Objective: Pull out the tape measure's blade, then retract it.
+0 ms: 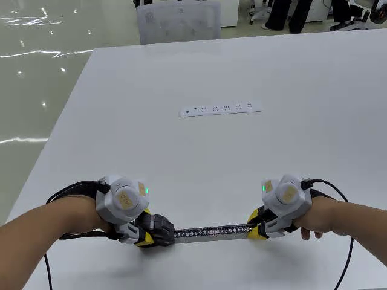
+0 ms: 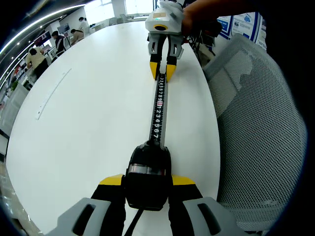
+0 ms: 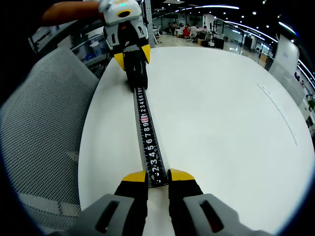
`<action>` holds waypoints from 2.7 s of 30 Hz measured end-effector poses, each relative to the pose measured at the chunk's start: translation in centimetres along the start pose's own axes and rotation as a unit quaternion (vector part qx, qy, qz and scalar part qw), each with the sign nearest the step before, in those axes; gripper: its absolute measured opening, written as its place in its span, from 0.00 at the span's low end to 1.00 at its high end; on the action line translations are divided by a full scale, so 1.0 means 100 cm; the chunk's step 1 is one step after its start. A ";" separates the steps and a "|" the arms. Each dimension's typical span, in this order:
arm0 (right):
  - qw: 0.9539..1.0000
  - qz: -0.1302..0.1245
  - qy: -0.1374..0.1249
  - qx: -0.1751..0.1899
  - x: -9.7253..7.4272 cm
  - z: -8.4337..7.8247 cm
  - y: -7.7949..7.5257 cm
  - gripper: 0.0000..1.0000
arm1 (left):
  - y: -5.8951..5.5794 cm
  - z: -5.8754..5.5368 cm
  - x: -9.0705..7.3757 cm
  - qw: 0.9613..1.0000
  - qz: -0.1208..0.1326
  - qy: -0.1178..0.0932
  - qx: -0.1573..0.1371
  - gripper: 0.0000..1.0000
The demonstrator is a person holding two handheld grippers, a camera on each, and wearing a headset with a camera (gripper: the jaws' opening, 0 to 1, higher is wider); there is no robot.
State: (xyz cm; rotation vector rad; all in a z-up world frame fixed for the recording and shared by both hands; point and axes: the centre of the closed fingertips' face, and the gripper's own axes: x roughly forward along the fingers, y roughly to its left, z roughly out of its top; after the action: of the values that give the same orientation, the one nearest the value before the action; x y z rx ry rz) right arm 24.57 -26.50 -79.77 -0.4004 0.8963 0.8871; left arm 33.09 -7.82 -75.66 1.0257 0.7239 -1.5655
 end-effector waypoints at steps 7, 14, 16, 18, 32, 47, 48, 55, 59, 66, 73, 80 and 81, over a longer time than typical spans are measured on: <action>1.000 0.000 0.003 -0.001 -0.004 -0.003 0.000 0.13 | -0.001 0.000 0.000 1.000 0.000 0.000 0.001 0.30; 1.000 0.000 0.008 -0.003 -0.007 -0.008 -0.002 0.13 | -0.001 0.000 0.000 1.000 0.000 0.001 0.001 0.30; 1.000 0.000 0.008 -0.004 -0.007 -0.008 -0.002 0.13 | 0.000 0.000 0.000 1.000 0.000 0.001 0.001 0.30; 1.000 -0.001 0.008 -0.003 -0.007 -0.010 -0.003 0.13 | 0.000 0.000 0.000 1.000 0.000 0.001 0.001 0.30; 1.000 -0.004 0.009 0.006 -0.018 -0.022 -0.004 0.13 | 0.000 0.000 0.000 1.000 0.001 0.002 0.002 0.30; 1.000 -0.006 0.010 0.016 -0.024 -0.030 -0.006 0.13 | 0.000 0.000 0.000 1.000 0.002 0.002 0.001 0.30; 1.000 -0.006 0.011 0.015 -0.025 -0.030 -0.006 0.13 | 0.000 0.000 0.000 1.000 0.002 0.002 0.001 0.30; 1.000 -0.007 0.011 0.018 -0.026 -0.031 -0.006 0.13 | -0.001 0.000 0.000 1.000 0.002 0.002 0.001 0.30; 1.000 -0.009 0.012 0.019 -0.025 -0.031 -0.007 0.14 | -0.001 0.000 0.000 1.000 0.003 0.001 0.002 0.30; 1.000 -0.006 0.013 0.020 -0.025 -0.031 -0.007 0.14 | 0.000 0.000 0.000 1.000 0.003 0.000 0.003 0.30; 1.000 -0.005 0.017 0.019 -0.025 -0.030 -0.006 0.14 | 0.000 0.000 0.000 1.000 0.003 -0.001 0.004 0.30; 1.000 -0.002 0.025 0.007 -0.024 -0.030 -0.005 0.14 | -0.001 0.002 0.001 1.000 0.006 -0.002 0.005 0.30; 1.000 -0.001 0.026 0.007 -0.024 -0.030 -0.005 0.14 | -0.001 0.002 0.001 1.000 0.006 -0.003 0.005 0.30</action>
State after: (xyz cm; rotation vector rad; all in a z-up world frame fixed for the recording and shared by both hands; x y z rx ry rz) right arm 22.74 -29.90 -79.58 -0.4133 0.9491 0.8712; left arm 32.97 -7.99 -75.66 1.0313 0.7058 -1.5621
